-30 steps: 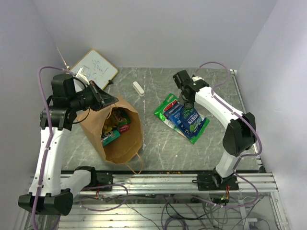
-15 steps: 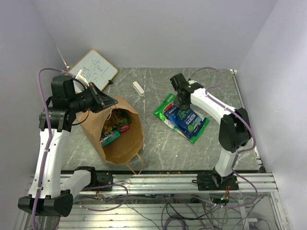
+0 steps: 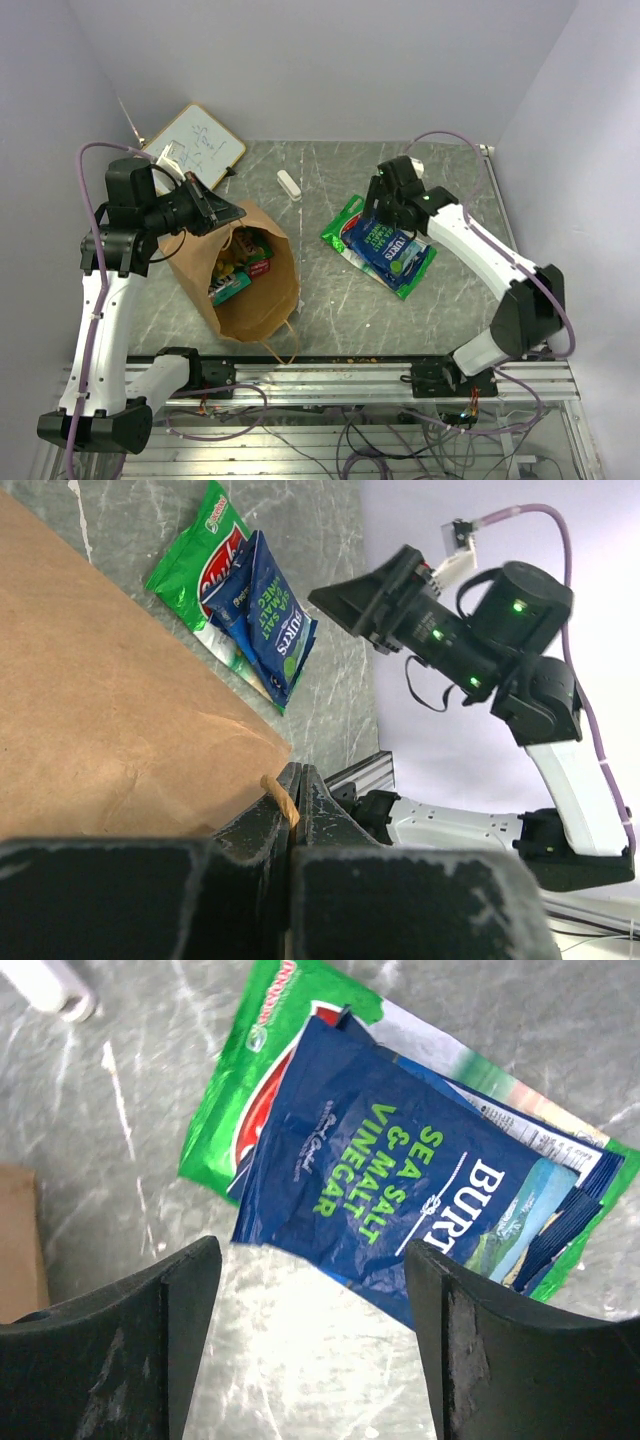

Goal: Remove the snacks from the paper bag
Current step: Place the snack at the center of the board.

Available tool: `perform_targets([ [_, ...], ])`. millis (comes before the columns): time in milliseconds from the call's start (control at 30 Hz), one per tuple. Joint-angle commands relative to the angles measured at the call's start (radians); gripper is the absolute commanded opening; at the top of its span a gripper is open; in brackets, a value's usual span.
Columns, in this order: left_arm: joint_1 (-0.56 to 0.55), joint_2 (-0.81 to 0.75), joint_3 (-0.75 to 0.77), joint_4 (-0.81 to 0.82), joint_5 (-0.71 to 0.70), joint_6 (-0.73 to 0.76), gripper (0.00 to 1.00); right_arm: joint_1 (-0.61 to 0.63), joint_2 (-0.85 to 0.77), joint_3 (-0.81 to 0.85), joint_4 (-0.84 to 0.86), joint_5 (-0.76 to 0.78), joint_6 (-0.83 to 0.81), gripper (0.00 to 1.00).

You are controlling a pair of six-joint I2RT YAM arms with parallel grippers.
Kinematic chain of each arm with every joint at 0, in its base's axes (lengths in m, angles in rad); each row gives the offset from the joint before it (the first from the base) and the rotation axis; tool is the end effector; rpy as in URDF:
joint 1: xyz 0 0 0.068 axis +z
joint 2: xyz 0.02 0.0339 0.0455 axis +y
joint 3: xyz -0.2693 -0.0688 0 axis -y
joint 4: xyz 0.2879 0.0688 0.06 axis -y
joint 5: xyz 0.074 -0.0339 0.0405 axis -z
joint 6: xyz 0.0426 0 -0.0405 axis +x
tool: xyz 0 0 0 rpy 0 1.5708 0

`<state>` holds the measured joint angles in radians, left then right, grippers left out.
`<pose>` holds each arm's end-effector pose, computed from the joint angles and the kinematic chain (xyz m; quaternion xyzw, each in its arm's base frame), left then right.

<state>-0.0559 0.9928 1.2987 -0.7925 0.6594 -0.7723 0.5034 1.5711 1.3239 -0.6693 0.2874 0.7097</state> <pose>0.2227 -0.0386 0.4326 -0.1277 0.8176 -0.4503 0.3353 0.3420 0.1746 0.2794 0.1423 0.9275 0.0699 0.3386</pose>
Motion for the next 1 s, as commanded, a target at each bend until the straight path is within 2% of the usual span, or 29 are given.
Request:
perform_targets([
  [0, 0.002, 0.000, 0.014, 0.020, 0.017, 0.003, 0.07, -0.005, -0.100, -0.055, 0.063, -0.117, -0.226, 0.75],
  [133, 0.002, 0.004, 0.012, 0.022, 0.023, -0.005, 0.07, -0.004, -0.156, -0.077, 0.111, -0.223, -0.286, 0.76],
  [367, 0.002, 0.001, 0.004, 0.043, 0.007, -0.030, 0.07, -0.004, -0.169, -0.092, 0.229, -0.396, -0.274, 0.77],
  [567, 0.002, 0.007, 0.017, 0.026, -0.015, -0.016, 0.07, 0.039, -0.136, -0.064, 0.233, -0.444, -0.295, 0.77],
  [800, 0.002, 0.010, 0.017, 0.043, -0.041, -0.027, 0.07, 0.216, -0.183, -0.050, 0.294, -0.384, -0.317, 0.75],
  [967, 0.002, 0.017, 0.013, 0.028, -0.056, -0.003, 0.07, 0.404, -0.227, -0.057, 0.435, -0.320, -0.413, 0.78],
])
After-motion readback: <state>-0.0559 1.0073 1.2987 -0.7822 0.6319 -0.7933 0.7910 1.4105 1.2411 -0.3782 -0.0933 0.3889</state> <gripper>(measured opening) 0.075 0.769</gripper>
